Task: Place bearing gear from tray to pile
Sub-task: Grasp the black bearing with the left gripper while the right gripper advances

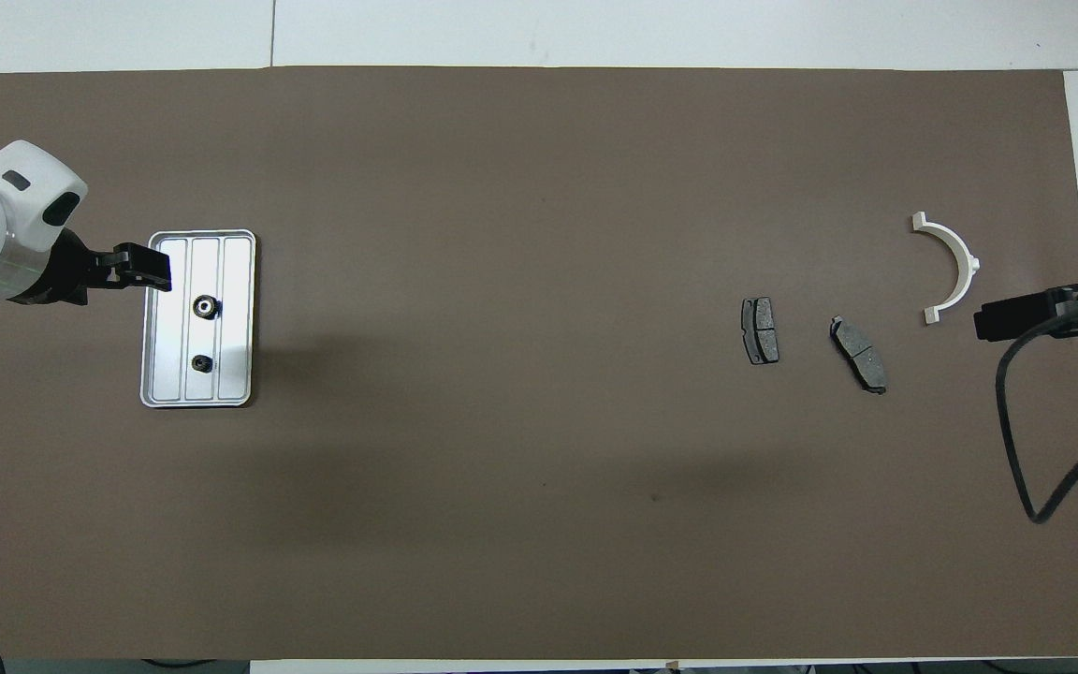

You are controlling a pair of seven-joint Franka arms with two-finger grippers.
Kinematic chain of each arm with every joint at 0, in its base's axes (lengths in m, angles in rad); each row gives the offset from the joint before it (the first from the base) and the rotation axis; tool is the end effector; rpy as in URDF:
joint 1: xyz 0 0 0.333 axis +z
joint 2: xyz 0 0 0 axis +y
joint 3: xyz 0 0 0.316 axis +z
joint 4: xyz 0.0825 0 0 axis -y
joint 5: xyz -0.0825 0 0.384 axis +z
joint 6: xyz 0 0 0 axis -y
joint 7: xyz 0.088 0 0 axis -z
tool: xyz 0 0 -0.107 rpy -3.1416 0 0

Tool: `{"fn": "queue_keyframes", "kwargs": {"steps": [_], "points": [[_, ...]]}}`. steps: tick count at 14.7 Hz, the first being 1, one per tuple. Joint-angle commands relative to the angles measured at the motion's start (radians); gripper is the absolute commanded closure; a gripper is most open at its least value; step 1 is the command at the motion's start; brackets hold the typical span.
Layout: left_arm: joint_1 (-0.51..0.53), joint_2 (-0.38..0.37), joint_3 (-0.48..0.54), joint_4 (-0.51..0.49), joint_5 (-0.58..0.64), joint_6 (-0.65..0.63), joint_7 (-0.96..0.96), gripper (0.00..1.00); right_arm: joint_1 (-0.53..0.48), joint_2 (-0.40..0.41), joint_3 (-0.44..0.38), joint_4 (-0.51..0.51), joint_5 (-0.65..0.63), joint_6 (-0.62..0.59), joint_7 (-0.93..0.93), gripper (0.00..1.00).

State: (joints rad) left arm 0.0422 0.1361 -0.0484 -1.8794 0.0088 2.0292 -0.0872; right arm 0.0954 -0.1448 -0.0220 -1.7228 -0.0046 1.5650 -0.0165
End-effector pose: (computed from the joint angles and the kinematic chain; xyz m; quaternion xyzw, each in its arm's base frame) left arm 0.5962 -0.0022 0.4385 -0.9992 -0.0388 -0.0070 0.0004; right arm 0.5060 0.0359 0.6292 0.9990 0.0451 -0.0065 0.0009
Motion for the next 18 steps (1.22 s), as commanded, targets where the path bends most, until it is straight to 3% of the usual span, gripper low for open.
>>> {"fn": "queue_keyframes", "kwargs": {"steps": [1, 5, 11, 14, 18], "points": [[0.001, 0.019, 0.002, -0.058, -0.001, 0.08, 0.039, 0.0, 0.074, -0.039, -0.001, -0.098, 0.014, 0.033, 0.192, 0.0], [-0.005, 0.025, 0.002, -0.173, -0.003, 0.232, 0.076, 0.0, 0.125, -0.021, -0.001, -0.188, 0.014, 0.16, 0.265, 0.0], [-0.013, 0.138, 0.004, -0.133, -0.007, 0.241, 0.058, 0.0, 0.155, 0.074, -0.001, -0.25, 0.035, 0.346, 0.368, 0.0], [-0.004, 0.145, 0.004, -0.124, -0.007, 0.244, 0.057, 0.01, 0.185, 0.113, -0.001, -0.254, 0.035, 0.385, 0.365, 0.0], [-0.012, 0.168, 0.004, -0.118, -0.01, 0.258, 0.02, 0.18, 0.211, 0.119, -0.001, -0.254, 0.04, 0.417, 0.36, 0.0]]}}
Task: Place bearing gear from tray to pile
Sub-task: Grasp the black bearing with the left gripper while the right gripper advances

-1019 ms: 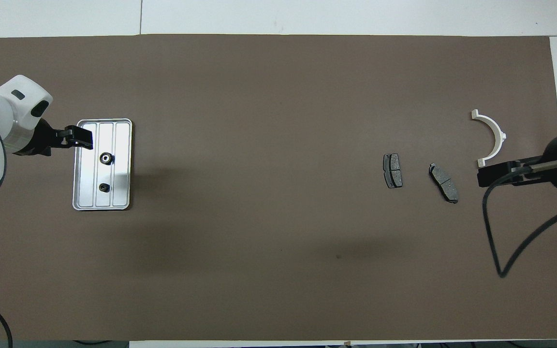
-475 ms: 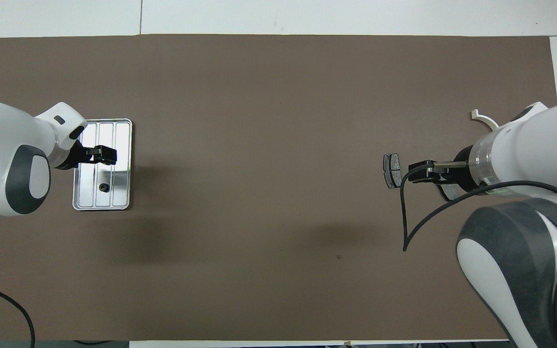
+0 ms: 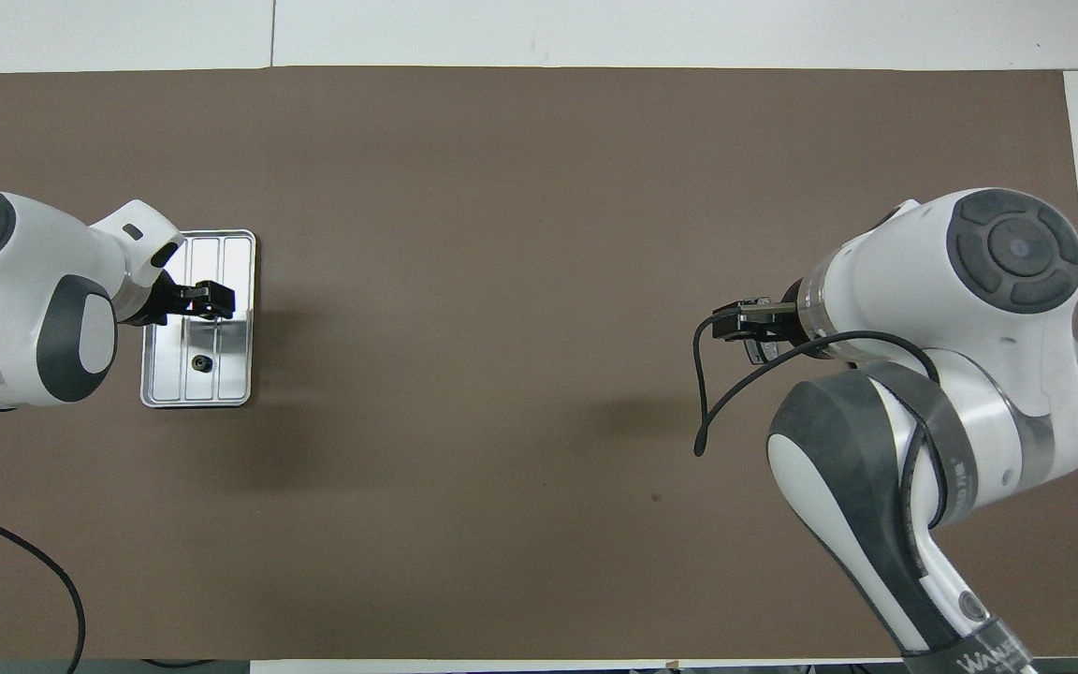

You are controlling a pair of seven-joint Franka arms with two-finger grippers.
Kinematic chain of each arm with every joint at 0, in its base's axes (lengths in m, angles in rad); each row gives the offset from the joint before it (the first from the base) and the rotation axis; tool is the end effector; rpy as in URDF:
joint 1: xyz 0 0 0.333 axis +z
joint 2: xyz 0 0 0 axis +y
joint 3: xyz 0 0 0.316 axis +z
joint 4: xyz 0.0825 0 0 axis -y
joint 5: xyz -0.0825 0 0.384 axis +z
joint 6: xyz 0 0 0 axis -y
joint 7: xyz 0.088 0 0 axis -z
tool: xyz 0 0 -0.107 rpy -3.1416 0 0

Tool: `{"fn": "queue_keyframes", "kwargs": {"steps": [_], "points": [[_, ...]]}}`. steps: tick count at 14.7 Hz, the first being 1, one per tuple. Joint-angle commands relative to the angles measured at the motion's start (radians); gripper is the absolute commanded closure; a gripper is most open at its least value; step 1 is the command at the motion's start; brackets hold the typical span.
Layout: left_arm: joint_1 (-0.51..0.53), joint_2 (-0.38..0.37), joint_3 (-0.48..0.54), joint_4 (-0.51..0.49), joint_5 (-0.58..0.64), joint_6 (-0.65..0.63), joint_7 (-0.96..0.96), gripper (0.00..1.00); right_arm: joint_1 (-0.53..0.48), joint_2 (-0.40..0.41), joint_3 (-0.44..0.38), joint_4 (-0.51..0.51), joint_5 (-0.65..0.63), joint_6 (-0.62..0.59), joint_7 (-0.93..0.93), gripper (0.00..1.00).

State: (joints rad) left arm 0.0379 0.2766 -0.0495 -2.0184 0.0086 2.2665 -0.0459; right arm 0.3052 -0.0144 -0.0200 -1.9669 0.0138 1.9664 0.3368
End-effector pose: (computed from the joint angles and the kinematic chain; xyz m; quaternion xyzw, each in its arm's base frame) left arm 0.5928 -0.0058 0.3126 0.9998 0.0152 -0.0142 0.0031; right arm 0.5319 0.1568 0.4779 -0.9996 0.0284 -0.0046 0.0083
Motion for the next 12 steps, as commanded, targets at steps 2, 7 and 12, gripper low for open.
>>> {"fn": "queue_keyframes", "kwargs": {"steps": [2, 7, 12], "points": [[-0.009, 0.041, 0.005, 0.032, -0.01, 0.024, -0.025, 0.28, 0.003, -0.01, -0.003, -0.006, 0.046, 0.015, 0.01, 0.0], [-0.007, 0.059, 0.005, 0.05, -0.01, 0.024, -0.025, 0.42, 0.009, -0.006, -0.003, -0.013, 0.046, 0.015, 0.016, 0.0], [-0.007, 0.079, 0.003, 0.075, -0.012, 0.025, -0.026, 0.42, 0.017, -0.004, -0.003, -0.021, 0.046, 0.012, 0.018, 0.0]]}}
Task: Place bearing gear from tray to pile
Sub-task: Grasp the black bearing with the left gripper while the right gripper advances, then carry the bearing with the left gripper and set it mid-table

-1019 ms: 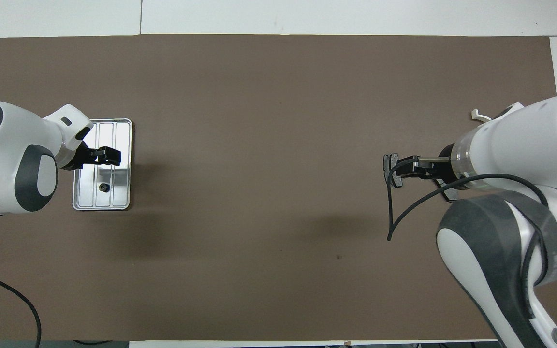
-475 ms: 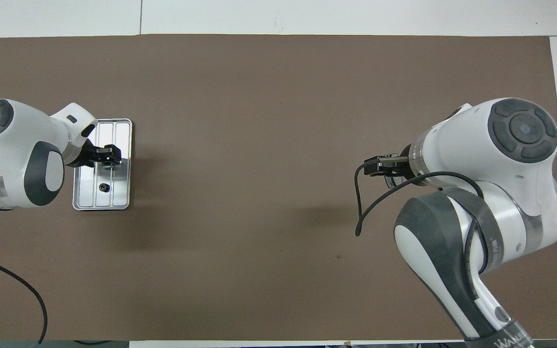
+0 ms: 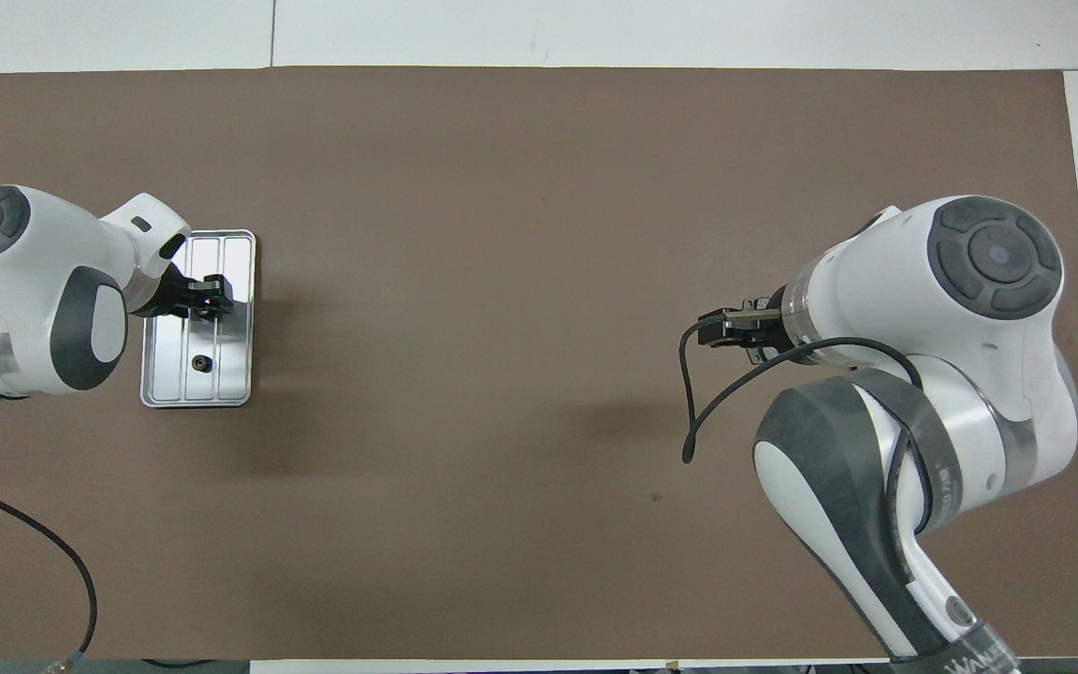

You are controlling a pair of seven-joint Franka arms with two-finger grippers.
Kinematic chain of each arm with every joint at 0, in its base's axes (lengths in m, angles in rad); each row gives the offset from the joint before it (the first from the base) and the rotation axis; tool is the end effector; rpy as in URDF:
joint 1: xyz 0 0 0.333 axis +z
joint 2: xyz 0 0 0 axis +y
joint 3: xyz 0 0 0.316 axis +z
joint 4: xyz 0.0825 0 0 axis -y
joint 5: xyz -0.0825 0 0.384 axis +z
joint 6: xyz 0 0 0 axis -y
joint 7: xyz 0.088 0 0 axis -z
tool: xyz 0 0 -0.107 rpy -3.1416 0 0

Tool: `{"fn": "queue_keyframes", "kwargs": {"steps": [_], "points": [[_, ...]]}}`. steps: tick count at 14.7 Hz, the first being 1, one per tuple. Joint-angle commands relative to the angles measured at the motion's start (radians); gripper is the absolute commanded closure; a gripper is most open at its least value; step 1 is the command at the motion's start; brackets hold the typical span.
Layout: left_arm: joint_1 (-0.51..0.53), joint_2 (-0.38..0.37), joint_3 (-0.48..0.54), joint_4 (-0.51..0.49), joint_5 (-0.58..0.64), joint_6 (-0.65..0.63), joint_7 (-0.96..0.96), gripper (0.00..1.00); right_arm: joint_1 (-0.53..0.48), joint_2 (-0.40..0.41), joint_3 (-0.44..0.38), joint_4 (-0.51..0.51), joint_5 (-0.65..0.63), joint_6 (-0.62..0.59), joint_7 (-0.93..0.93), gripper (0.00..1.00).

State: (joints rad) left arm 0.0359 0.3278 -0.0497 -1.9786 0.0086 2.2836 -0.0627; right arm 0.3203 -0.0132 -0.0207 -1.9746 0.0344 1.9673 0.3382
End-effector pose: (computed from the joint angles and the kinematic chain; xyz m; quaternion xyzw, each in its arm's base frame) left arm 0.6054 -0.0071 0.3004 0.9997 0.0228 -0.0114 0.0044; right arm 0.5282 0.1654 0.4737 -0.9995 0.0259 0.0022 0.0161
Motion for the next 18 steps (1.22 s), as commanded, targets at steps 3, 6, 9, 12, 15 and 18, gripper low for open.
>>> {"fn": "queue_keyframes", "kwargs": {"steps": [3, 6, 9, 12, 15, 18], "points": [[-0.007, 0.03, 0.004, 0.032, -0.01, 0.008, -0.025, 0.44, 0.005, -0.007, -0.002, -0.015, 0.027, 0.01, 0.019, 0.0], [-0.007, 0.03, 0.005, 0.033, -0.01, -0.001, -0.025, 0.72, 0.003, -0.007, -0.002, -0.015, 0.027, 0.012, 0.021, 0.0], [-0.008, 0.028, 0.004, 0.049, -0.012, -0.045, -0.051, 0.89, 0.003, -0.007, -0.002, -0.018, 0.025, 0.013, 0.021, 0.0], [-0.094, 0.071, 0.002, 0.235, -0.012, -0.205, -0.296, 0.89, 0.003, -0.007, -0.002, -0.017, 0.025, 0.018, 0.019, 0.0], [-0.224, 0.089, 0.002, 0.314, -0.013, -0.257, -0.548, 0.88, 0.002, -0.005, -0.002, -0.015, 0.025, 0.018, 0.016, 0.0], [-0.353, 0.096, 0.002, 0.313, -0.013, -0.208, -0.762, 0.88, -0.001, -0.005, -0.002, -0.013, 0.025, 0.018, 0.009, 0.0]]}}
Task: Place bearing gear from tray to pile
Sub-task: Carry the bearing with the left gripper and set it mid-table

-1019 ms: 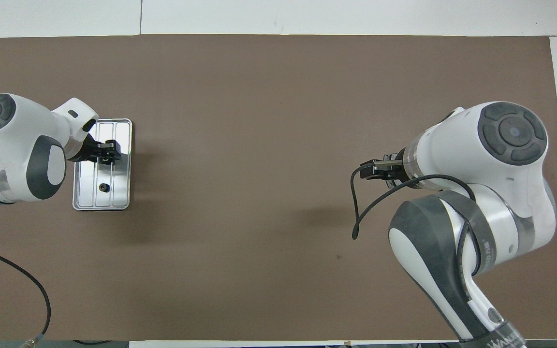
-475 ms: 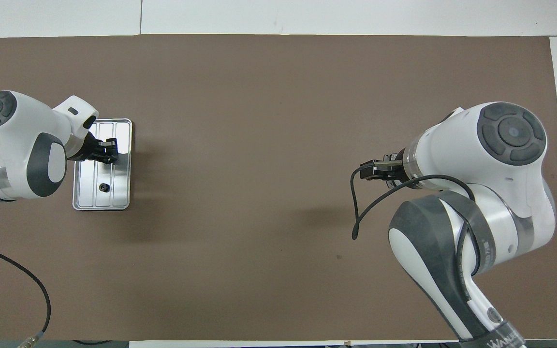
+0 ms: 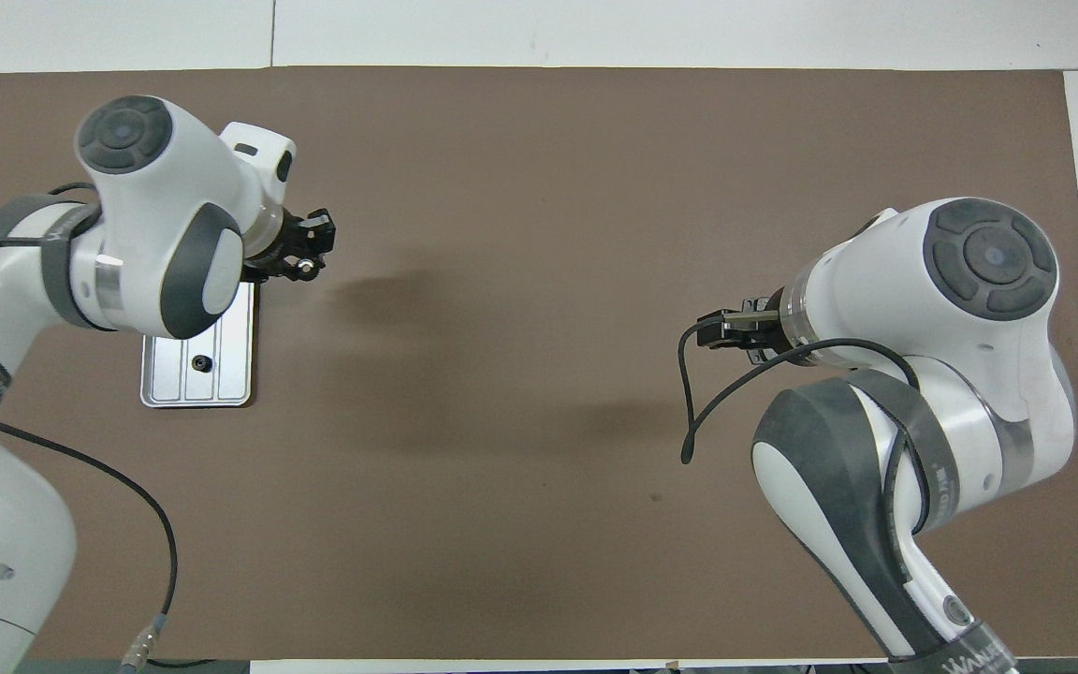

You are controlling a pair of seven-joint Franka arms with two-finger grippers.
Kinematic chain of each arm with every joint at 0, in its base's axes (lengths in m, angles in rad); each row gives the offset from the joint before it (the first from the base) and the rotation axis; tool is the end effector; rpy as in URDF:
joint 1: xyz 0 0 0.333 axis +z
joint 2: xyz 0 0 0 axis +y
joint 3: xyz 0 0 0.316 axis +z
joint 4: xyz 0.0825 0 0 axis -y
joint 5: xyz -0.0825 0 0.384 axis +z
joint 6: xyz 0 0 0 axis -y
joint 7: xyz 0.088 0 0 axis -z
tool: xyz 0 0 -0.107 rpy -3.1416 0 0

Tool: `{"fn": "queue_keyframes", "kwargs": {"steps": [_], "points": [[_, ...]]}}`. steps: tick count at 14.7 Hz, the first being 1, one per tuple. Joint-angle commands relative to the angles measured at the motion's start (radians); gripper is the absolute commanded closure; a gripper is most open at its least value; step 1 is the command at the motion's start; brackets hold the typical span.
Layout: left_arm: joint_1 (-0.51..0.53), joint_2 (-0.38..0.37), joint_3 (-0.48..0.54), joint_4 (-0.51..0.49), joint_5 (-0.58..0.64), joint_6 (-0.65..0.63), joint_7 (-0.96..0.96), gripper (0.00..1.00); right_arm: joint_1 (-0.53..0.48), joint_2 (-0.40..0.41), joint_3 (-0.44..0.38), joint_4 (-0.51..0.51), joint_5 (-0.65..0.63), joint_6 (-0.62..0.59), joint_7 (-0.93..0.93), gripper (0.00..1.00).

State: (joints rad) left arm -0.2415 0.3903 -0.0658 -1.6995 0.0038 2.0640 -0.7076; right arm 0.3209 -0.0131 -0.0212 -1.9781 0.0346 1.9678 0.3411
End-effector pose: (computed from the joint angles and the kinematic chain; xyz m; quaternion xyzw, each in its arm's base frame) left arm 0.6266 -0.1944 0.3663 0.9796 0.2002 -0.0162 0.0034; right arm 0.5276 0.1653 0.4720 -0.9995 0.0274 0.0037 0.0157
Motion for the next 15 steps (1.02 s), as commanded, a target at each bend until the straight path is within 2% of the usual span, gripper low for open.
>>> {"fn": "queue_keyframes", "kwargs": {"steps": [1, 3, 6, 8, 13, 14, 15], "points": [[-0.109, 0.032, 0.018, 0.023, -0.005, 0.045, -0.194, 0.87, -0.005, -0.005, -0.002, -0.01, 0.025, 0.017, 0.004, 0.0], [-0.168, 0.03, 0.02, -0.04, -0.004, 0.122, -0.28, 0.87, -0.006, -0.005, -0.002, -0.01, 0.025, 0.017, 0.001, 0.0], [-0.205, 0.035, 0.017, -0.057, -0.005, 0.185, -0.363, 0.85, -0.01, -0.004, -0.002, -0.01, 0.025, 0.017, -0.001, 0.0], [-0.229, 0.038, 0.018, -0.103, -0.005, 0.244, -0.375, 0.85, -0.01, -0.005, -0.002, -0.01, 0.025, 0.017, 0.001, 0.0], [-0.248, 0.033, 0.018, -0.167, -0.005, 0.286, -0.375, 0.81, -0.01, -0.004, -0.002, -0.01, 0.025, 0.019, 0.001, 0.0], [-0.249, 0.033, 0.018, -0.164, -0.005, 0.277, -0.375, 0.63, -0.01, -0.004, -0.002, -0.01, 0.025, 0.019, 0.003, 0.0], [-0.249, 0.03, 0.02, -0.16, -0.005, 0.26, -0.375, 0.14, -0.008, -0.004, -0.002, -0.01, 0.025, 0.02, 0.004, 0.0]]}}
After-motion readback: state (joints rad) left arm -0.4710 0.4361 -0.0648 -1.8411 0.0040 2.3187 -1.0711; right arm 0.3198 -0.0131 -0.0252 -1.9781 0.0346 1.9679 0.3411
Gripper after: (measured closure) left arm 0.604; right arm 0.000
